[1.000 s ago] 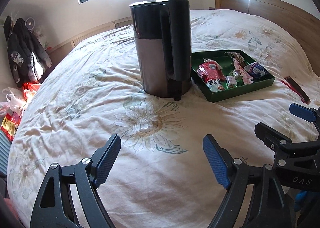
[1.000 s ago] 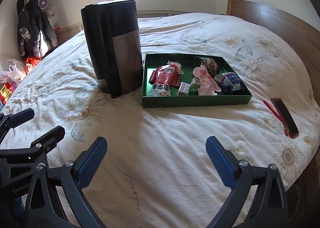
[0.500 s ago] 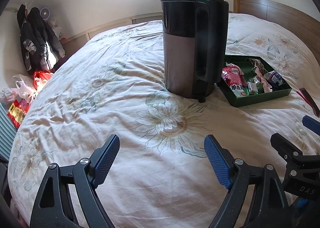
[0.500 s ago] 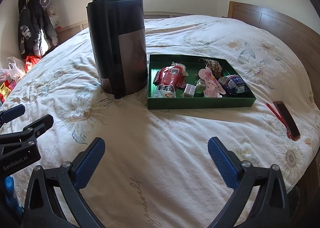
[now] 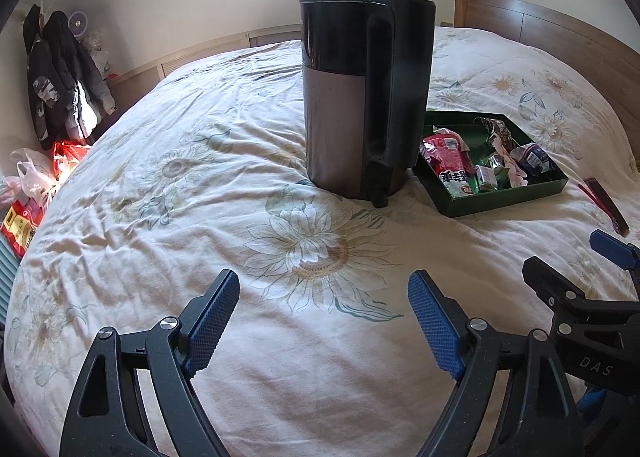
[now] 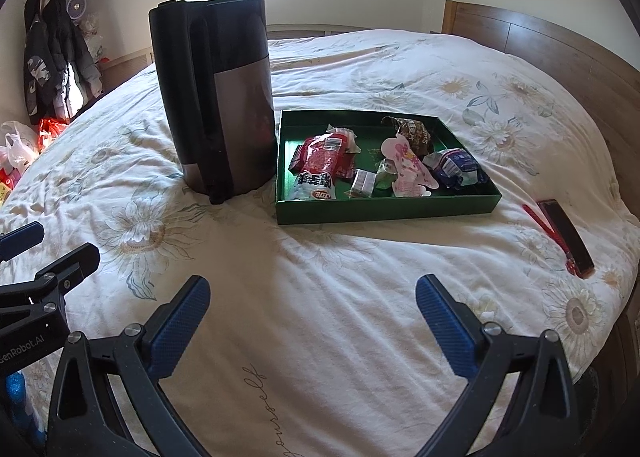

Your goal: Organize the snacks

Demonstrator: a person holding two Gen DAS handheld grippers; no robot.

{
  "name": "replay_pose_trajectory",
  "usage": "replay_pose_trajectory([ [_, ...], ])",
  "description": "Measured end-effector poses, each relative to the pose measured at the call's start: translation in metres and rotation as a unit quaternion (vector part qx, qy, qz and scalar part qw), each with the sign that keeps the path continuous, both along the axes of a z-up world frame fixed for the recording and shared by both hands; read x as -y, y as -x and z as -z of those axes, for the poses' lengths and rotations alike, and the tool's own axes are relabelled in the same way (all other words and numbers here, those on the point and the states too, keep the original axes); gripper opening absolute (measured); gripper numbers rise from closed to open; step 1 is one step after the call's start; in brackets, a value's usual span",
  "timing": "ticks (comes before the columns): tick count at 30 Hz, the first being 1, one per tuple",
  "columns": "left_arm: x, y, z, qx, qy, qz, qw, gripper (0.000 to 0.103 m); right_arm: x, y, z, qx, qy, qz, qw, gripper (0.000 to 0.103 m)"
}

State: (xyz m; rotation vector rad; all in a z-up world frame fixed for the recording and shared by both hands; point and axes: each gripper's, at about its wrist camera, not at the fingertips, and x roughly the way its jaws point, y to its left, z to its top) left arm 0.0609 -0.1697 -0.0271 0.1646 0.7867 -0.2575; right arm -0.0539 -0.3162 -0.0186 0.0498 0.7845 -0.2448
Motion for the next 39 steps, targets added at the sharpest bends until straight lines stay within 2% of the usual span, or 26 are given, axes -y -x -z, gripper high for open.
replay_pose_trajectory([
  [39, 0.003, -0.002, 0.0, -0.002, 0.002, 0.007, 1.0, 0.083, 0.009, -0.002, 0.002, -0.001, 0.006, 0.004, 1.0, 0.103],
])
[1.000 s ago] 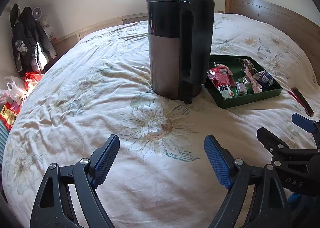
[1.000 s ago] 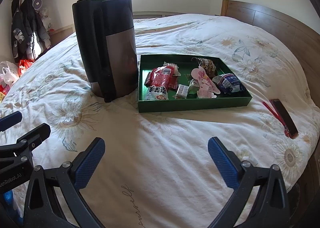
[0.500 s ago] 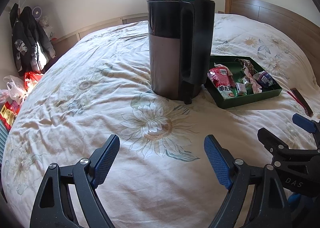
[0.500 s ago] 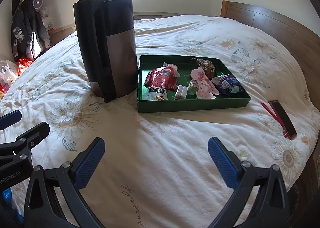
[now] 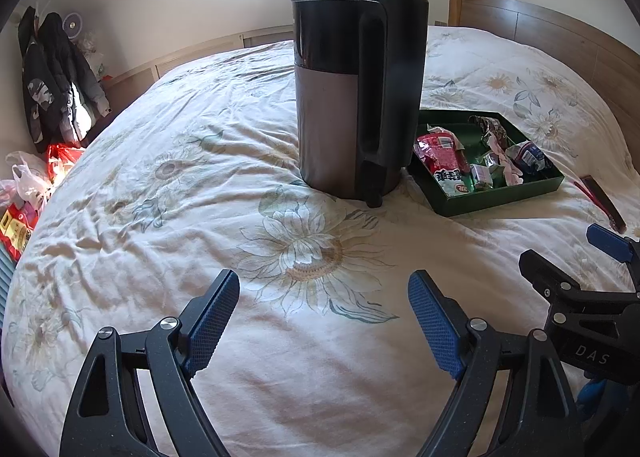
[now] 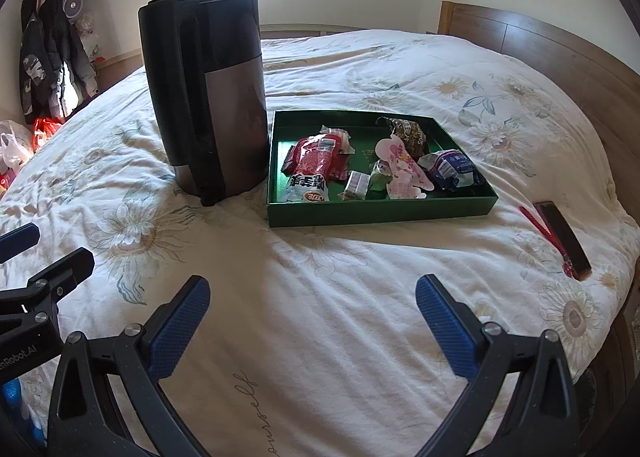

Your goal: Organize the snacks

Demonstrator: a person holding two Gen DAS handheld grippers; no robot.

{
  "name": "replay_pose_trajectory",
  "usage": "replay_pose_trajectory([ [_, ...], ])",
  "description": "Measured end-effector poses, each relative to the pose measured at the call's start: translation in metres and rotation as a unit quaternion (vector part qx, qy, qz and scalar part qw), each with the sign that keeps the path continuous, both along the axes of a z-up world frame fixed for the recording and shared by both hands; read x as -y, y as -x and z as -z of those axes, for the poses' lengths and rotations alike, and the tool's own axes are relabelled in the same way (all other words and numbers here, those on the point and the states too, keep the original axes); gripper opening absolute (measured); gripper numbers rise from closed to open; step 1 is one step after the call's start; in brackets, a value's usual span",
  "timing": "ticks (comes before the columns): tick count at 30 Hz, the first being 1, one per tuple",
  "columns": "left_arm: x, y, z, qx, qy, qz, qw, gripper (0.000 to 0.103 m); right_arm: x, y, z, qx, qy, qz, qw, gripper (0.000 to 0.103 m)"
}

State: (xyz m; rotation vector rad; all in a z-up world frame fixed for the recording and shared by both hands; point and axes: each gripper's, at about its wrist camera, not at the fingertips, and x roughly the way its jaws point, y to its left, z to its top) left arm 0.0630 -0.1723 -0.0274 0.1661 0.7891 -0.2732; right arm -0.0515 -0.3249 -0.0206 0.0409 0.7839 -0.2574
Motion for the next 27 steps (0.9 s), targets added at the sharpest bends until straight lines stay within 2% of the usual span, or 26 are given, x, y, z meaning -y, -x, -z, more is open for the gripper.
replay_pose_trajectory([
  [23, 0.01, 0.001, 0.001, -0.006, 0.002, 0.011, 0.9999, 0.083, 0.018, 0.0, -0.004, 0.008, 0.004, 0.015, 1.0, 0.103],
  [27, 0.012, 0.0, 0.001, -0.008, 0.001, 0.015, 0.9999, 0.085, 0.021, -0.001, -0.005, 0.007, 0.007, 0.014, 1.0, 0.103],
])
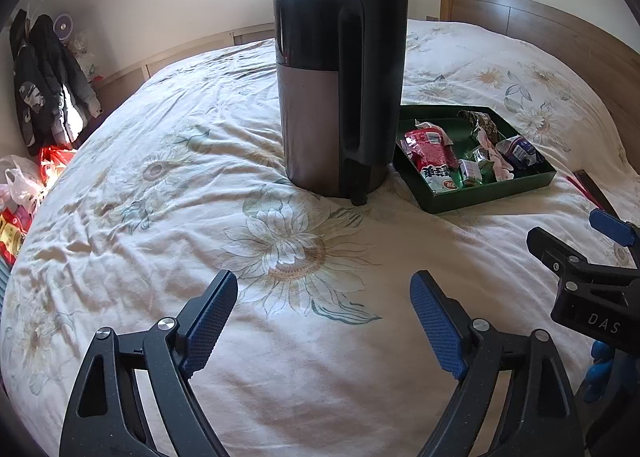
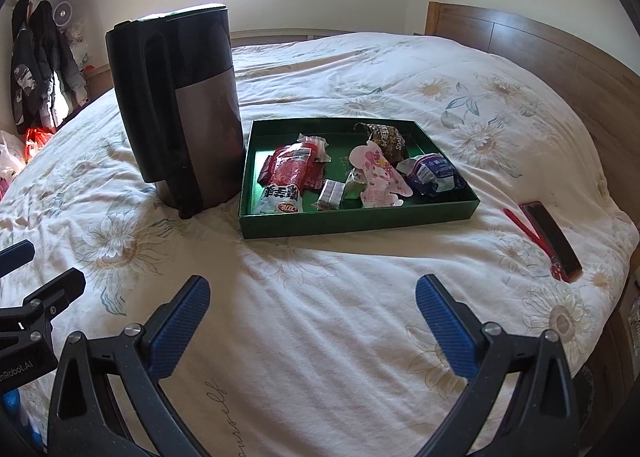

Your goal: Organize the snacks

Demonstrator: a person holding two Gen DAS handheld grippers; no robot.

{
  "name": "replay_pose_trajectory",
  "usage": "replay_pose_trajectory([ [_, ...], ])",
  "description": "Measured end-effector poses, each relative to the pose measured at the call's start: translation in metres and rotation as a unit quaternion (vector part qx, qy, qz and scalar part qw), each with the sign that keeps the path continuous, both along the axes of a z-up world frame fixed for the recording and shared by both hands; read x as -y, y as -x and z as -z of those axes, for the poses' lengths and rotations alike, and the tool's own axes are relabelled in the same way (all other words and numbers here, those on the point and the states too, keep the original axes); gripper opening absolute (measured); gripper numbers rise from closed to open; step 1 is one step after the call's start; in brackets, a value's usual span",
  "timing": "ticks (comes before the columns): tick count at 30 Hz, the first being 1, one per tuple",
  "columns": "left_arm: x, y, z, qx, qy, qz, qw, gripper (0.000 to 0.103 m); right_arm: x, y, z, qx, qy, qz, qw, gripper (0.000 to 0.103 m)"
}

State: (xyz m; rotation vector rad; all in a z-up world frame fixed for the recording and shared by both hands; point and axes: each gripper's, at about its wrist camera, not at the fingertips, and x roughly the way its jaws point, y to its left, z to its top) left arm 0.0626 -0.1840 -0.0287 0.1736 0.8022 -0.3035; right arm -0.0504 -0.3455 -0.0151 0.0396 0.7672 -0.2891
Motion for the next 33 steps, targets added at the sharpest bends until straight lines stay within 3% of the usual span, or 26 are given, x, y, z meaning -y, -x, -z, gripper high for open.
replay_pose_trajectory([
  [7, 0.002, 0.0007, -0.0026, 0.003, 0.001, 0.0, 1.0, 0.09, 0.0017, -0.0001, -0.0006, 0.0, 0.0, 0.0, 1.0, 0.103],
  [12, 0.0028, 0.0007, -0.0025, 0.002, -0.001, 0.0, 1.0, 0.098, 0.0005, 0.0, -0.0004, 0.0, 0.0, 0.0, 1.0, 0.103],
  [33, 0.0047, 0.0014, -0.0051, 0.008, -0.007, 0.005, 0.9999, 0.099, 0.0087, -0.0003, -0.0033, -0.001, 0.0, 0.002, 1.0, 0.103],
])
